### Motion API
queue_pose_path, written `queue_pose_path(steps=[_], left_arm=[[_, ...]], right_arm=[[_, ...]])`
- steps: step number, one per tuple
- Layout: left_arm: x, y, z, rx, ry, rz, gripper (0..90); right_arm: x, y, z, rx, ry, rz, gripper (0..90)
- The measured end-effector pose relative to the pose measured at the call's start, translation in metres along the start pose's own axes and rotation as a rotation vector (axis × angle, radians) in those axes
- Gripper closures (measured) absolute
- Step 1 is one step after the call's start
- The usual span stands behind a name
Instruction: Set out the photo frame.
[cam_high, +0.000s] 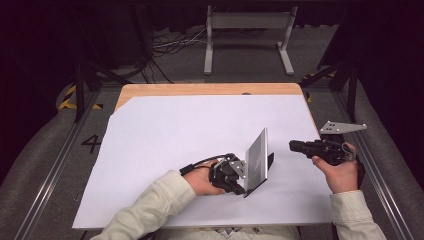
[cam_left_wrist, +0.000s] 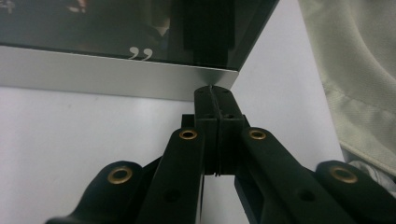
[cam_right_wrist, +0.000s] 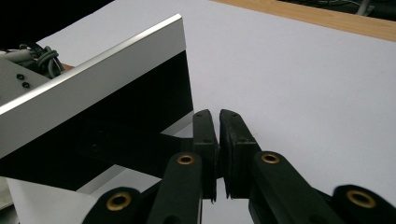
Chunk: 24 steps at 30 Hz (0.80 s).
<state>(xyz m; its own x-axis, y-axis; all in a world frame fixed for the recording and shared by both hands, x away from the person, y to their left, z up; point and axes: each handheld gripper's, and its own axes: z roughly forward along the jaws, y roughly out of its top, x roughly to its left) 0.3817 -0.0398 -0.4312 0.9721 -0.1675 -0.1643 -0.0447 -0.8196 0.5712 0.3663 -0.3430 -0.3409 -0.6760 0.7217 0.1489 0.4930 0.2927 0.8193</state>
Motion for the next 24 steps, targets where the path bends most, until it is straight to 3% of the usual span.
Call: queue_pose_path(steps=[12,24], left_arm=[[-0.001,0.022,0.015,-0.003,0.014,0.027,90.0],[0.002,0.038,0.030,-0.036,0.048,-0.021,90.0]], right_arm=[[-0.001,0.000,-0.003,-0.009,0.000,0.001,85.3],[-0.003,0.000,-0.007,-0.017,-0.007,0.007,84.9]])
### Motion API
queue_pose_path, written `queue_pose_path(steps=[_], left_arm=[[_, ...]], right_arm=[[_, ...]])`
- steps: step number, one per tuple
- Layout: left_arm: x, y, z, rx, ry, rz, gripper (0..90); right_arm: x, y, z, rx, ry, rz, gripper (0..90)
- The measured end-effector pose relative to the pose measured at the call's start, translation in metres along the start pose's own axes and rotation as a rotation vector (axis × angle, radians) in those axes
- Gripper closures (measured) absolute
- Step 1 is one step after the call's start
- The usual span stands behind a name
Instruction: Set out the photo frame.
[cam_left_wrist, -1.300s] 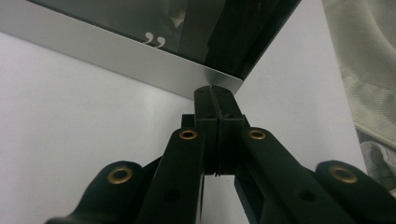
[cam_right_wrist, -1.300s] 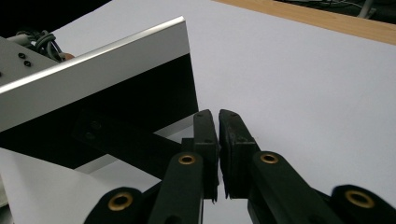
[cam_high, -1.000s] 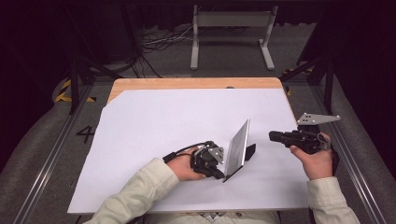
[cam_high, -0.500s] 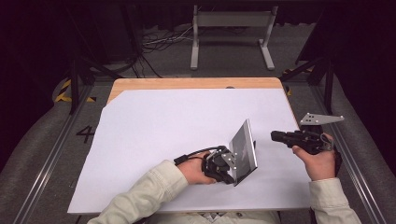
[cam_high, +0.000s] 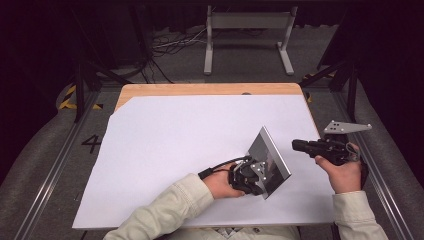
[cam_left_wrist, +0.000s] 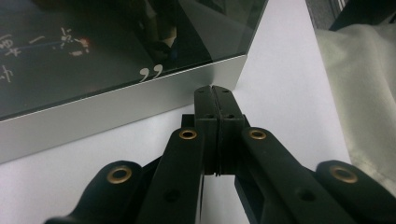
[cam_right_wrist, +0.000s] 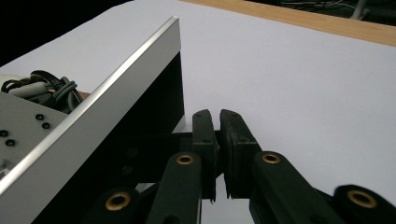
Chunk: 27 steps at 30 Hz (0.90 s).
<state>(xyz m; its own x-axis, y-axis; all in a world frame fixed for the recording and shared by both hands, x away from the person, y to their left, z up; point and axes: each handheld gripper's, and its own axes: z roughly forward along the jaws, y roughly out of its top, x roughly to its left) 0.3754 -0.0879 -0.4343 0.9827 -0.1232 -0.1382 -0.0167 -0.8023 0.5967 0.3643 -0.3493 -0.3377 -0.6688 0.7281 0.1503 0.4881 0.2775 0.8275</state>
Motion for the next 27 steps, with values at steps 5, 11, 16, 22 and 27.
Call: queue_pose_path(steps=[5,11,16,22,27], left_arm=[[0.000,-0.003,-0.004,0.003,0.015,-0.012,90.0],[0.006,-0.017,-0.023,-0.047,0.039,-0.046,87.9],[0.006,-0.027,-0.036,-0.078,0.058,-0.048,85.7],[0.007,-0.044,-0.053,-0.102,0.104,-0.068,84.4],[0.007,-0.062,-0.068,-0.114,0.153,-0.086,82.8]], right_arm=[[0.000,0.000,-0.001,-0.004,-0.001,0.006,84.1],[-0.001,0.002,-0.002,-0.006,0.001,0.019,83.0],[-0.001,0.004,-0.003,-0.006,-0.005,0.009,82.5],[-0.001,0.009,-0.007,-0.010,-0.003,0.015,81.2],[0.000,0.013,-0.005,0.016,0.019,0.028,76.4]])
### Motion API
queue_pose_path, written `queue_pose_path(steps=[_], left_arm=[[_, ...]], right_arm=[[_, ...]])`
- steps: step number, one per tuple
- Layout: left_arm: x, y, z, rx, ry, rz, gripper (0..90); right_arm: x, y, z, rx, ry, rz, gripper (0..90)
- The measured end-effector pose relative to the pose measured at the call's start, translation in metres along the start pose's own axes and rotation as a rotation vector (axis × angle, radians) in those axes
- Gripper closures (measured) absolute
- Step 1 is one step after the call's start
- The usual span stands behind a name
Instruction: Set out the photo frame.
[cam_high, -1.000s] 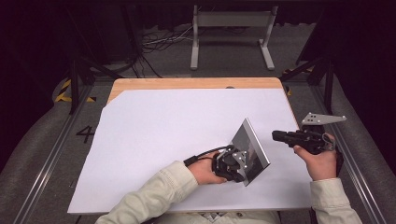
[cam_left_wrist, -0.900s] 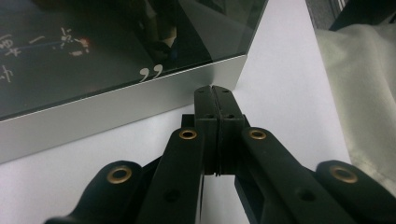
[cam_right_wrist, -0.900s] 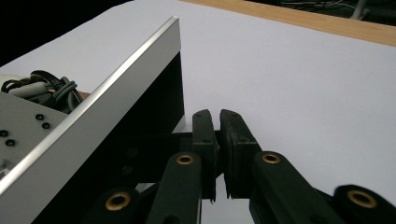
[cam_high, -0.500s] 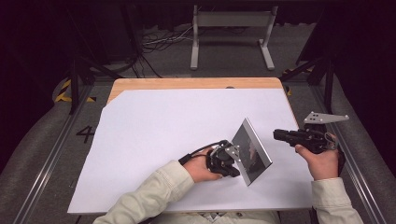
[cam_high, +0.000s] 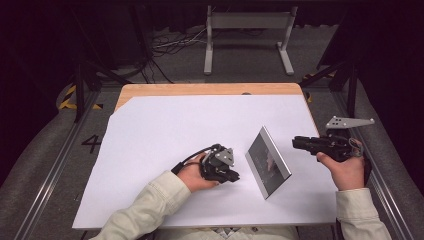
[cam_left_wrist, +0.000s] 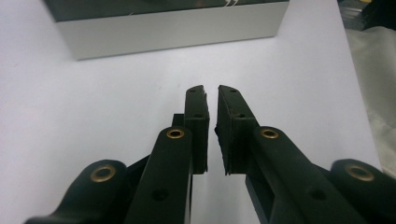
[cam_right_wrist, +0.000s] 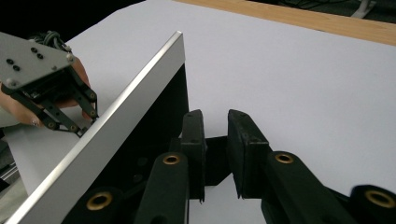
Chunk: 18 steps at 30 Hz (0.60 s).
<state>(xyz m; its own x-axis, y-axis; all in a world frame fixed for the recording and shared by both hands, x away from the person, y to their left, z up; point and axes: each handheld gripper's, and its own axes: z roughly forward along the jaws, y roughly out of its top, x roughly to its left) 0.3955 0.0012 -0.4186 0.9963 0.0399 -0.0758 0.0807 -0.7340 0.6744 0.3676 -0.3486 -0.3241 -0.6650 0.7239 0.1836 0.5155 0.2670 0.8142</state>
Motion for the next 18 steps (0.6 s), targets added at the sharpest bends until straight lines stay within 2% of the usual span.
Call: queue_pose_path(steps=[4,13,18], left_arm=[[0.003,-0.011,-0.016,-0.027,0.032,-0.026,82.3],[0.009,-0.031,-0.041,-0.084,0.084,-0.080,80.7],[0.016,-0.045,-0.053,-0.122,0.123,-0.139,79.3]], right_arm=[[0.003,0.004,0.000,0.008,0.011,0.013,74.1],[0.008,0.008,0.001,0.001,0.001,0.016,72.8],[0.014,0.013,0.002,0.004,0.015,0.044,70.9]])
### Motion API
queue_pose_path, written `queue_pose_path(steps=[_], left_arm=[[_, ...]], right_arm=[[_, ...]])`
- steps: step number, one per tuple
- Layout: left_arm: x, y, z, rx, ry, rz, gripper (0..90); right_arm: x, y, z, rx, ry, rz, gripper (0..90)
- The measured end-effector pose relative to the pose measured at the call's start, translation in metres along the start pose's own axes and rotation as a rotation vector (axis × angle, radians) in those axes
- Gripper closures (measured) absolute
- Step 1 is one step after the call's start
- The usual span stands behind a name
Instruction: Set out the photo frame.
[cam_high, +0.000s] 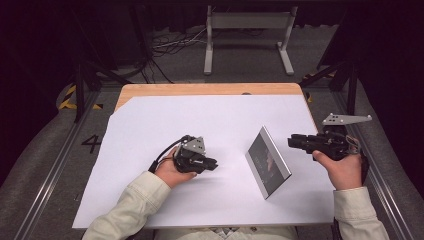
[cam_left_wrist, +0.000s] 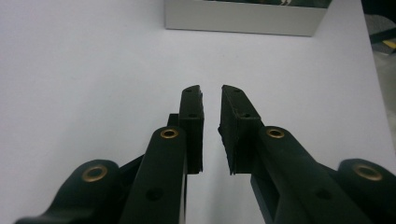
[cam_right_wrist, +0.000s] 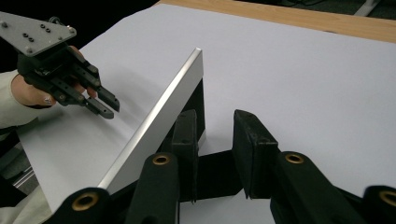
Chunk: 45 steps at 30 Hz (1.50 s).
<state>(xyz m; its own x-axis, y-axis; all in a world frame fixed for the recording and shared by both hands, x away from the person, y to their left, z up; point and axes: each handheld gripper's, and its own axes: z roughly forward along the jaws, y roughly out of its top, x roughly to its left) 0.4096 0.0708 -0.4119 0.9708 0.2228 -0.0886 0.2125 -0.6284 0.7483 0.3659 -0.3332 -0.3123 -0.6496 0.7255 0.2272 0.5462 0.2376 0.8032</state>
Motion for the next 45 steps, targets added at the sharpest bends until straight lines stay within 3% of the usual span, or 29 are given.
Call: queue_pose_path(steps=[2,3,10,17,33,45], left_arm=[[0.001,-0.001,-0.001,-0.005,0.007,-0.004,79.0],[0.003,-0.004,-0.005,-0.029,0.025,-0.028,78.8],[0.007,-0.010,-0.014,-0.047,0.084,-0.042,77.3],[0.011,-0.012,-0.016,-0.066,0.091,-0.074,76.5],[0.013,-0.013,-0.017,-0.067,0.098,-0.083,75.9],[0.014,-0.014,-0.016,-0.062,0.099,-0.087,75.6]], right_arm=[[0.001,0.001,0.001,0.002,0.000,-0.001,70.8],[0.003,0.002,0.002,0.009,0.003,0.006,70.8],[0.012,0.009,0.005,0.025,0.006,0.005,68.9],[0.023,0.013,0.010,0.067,-0.001,0.001,66.2],[0.038,0.012,0.021,0.122,-0.005,-0.004,59.0],[0.051,0.011,0.034,0.208,-0.053,-0.014,56.7]])
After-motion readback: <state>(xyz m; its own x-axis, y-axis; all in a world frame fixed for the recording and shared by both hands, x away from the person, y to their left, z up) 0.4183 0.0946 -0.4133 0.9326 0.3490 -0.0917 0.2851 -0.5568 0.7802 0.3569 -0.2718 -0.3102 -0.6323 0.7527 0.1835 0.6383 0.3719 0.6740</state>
